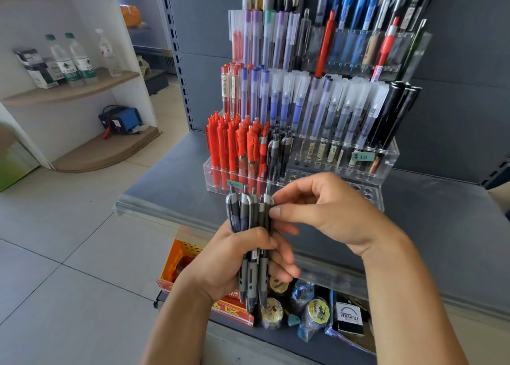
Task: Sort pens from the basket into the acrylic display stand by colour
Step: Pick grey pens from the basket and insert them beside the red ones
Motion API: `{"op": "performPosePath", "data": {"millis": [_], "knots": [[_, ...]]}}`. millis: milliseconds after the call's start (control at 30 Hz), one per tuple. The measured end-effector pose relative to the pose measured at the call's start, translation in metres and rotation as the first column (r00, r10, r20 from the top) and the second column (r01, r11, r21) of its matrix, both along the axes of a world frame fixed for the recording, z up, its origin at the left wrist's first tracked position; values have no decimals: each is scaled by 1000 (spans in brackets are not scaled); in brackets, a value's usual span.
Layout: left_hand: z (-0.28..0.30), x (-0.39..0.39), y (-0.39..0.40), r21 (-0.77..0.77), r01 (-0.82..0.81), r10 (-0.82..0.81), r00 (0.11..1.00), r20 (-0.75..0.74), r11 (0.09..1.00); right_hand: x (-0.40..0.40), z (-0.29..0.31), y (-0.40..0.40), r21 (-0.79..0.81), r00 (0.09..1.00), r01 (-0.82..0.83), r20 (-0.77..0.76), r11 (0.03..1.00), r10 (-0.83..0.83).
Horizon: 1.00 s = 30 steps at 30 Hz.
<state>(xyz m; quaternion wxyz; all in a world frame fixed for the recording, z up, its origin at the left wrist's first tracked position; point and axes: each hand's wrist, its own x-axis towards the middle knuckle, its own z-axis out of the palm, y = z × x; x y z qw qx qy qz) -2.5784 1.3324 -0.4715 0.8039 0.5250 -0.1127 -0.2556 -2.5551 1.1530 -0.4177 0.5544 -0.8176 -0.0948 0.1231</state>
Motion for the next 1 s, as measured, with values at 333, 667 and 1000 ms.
{"op": "performPosePath", "data": {"millis": [333,667,1000], "knots": [[2,2,-2,25,-43,43,999,14,999,4,3,-5,199,992,104,56,974,-118],[-1,4,-4,51,-68,67,998,8,996,7,4,-7,457,923,224,183,861,-338],[0,6,-4,79,-174,176,984,-20,982,14,-6,0,491,655,319,504,811,-563]]}}
